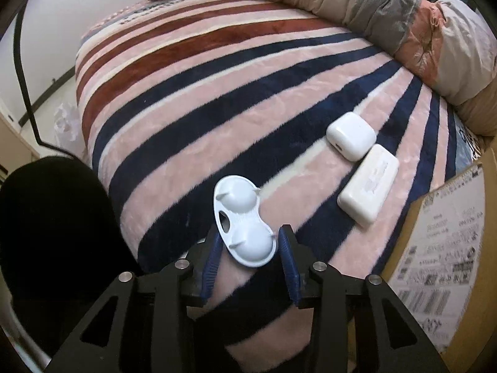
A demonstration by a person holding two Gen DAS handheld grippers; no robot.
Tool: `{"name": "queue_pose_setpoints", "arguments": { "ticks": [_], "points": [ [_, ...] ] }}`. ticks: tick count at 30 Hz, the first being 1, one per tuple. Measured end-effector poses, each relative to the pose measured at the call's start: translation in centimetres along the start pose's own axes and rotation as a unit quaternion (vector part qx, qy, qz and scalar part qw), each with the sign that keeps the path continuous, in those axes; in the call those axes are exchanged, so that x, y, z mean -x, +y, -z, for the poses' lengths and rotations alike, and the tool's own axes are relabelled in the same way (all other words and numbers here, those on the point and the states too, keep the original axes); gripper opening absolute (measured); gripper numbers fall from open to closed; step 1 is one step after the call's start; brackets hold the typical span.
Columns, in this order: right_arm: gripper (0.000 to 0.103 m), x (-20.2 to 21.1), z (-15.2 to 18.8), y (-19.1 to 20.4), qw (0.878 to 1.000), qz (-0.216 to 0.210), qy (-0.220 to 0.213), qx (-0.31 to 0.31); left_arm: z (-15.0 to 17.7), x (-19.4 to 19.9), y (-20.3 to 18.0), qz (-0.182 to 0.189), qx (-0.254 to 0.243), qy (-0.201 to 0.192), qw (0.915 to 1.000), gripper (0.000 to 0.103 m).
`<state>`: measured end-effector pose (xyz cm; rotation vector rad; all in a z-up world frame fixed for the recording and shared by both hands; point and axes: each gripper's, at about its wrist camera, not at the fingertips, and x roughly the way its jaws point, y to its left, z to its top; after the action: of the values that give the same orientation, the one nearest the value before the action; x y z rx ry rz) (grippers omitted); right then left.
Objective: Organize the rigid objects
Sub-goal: 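Drop the gold bar into the box with left while right places the white lens case inside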
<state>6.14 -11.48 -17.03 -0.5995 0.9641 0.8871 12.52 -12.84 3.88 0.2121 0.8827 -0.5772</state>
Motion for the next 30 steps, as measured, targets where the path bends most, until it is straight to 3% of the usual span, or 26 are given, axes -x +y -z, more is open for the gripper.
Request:
{"name": "queue_pose_setpoints", "arguments": {
  "ticks": [4, 9, 13, 16, 20, 23, 28, 30],
  "points": [
    [0.027, 0.6, -0.5, 0.3, 1.0, 0.01, -0.013, -0.009, 3.9, 1.1, 5.7, -0.056, 0.06, -0.009, 0.9966, 0.066],
    [0.027, 4.8, -1.2, 1.3, 0.998, 0.024, -0.053, -0.007, 8.4, -0.3, 10.2, -0.078, 0.117, -0.002, 0.99, 0.066],
    [0.027, 10.3, -1.9, 2.3, 0.994, 0.045, -0.097, 0.003, 11.3, -2.4, 11.8, -0.079, 0.145, -0.002, 0.9863, 0.066],
    [0.027, 14.8, -1.9, 1.8, 0.987, 0.07, -0.142, -0.008, 13.3, -5.1, 12.5, -0.049, 0.172, -0.004, 0.9839, 0.066],
    [0.027, 20.5, -0.7, -1.4, 0.973, 0.13, -0.188, -0.039, 14.6, -8.7, 11.9, -0.041, 0.179, 0.018, 0.9828, 0.066],
    [0.027, 21.7, 0.5, -5.6, 0.97, 0.149, -0.174, -0.086, 14.5, -11.4, 11.5, -0.028, 0.18, 0.035, 0.9827, 0.066],
    [0.027, 18.7, 1.7, -10.9, 0.974, 0.14, -0.115, -0.135, 13.0, -14.8, 11.5, -0.061, 0.183, 0.05, 0.9799, 0.066],
    [0.027, 17.6, 2.1, -11.6, 0.975, 0.142, -0.1, -0.136, 12.6, -15.8, 11.6, -0.055, 0.181, 0.05, 0.9806, 0.066]
  ]
}}
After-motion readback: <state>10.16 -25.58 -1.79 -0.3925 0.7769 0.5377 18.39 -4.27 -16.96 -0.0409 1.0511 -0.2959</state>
